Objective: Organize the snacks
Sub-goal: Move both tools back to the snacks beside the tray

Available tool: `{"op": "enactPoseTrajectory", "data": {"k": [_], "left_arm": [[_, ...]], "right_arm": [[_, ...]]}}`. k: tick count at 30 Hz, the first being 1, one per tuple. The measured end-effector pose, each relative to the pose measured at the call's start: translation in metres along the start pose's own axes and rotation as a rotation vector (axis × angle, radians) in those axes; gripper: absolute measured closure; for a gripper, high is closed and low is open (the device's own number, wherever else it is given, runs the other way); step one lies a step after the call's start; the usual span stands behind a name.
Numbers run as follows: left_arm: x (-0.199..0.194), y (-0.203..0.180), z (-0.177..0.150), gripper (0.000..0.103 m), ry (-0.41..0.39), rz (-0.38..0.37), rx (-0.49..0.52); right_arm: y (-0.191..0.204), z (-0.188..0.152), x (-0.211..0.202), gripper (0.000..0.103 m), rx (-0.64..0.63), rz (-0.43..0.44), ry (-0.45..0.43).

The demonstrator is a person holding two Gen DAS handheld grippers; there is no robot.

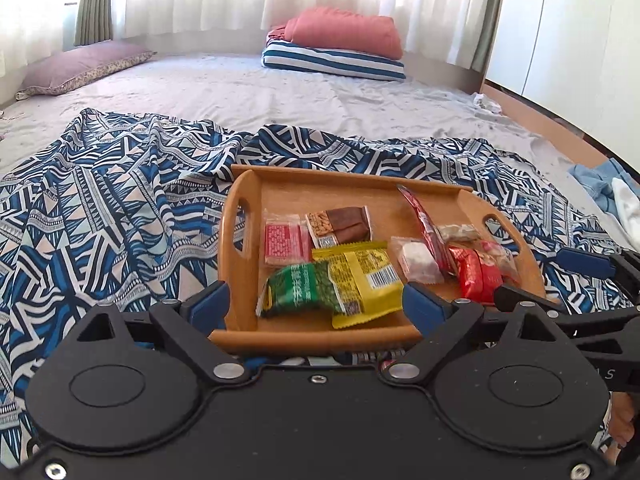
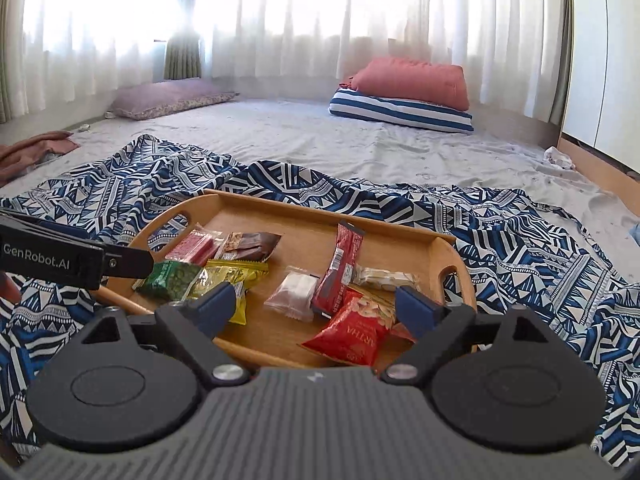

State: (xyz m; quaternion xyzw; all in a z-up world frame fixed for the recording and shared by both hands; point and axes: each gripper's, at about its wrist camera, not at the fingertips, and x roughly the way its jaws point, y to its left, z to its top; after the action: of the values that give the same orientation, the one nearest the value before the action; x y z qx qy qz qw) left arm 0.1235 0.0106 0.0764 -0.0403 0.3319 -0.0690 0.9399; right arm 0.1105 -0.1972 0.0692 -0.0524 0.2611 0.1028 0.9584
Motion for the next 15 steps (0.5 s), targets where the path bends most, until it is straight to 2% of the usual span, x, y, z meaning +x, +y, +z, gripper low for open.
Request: {"op": "enactPoseTrajectory", "data": {"k": [5, 15], "left_arm": [[-0.009, -0.004, -0.016, 0.01, 0.009, -0.009, 0.002], [0.0, -0.009, -0.041, 0.01, 0.074, -0.015, 0.032]], "right_arm": [[0.0, -0.018, -0.012, 0.0, 0.01, -0.006, -0.006], [0.002, -0.052, -0.018, 0.0, -0.006, -0.032, 0.029]]}}
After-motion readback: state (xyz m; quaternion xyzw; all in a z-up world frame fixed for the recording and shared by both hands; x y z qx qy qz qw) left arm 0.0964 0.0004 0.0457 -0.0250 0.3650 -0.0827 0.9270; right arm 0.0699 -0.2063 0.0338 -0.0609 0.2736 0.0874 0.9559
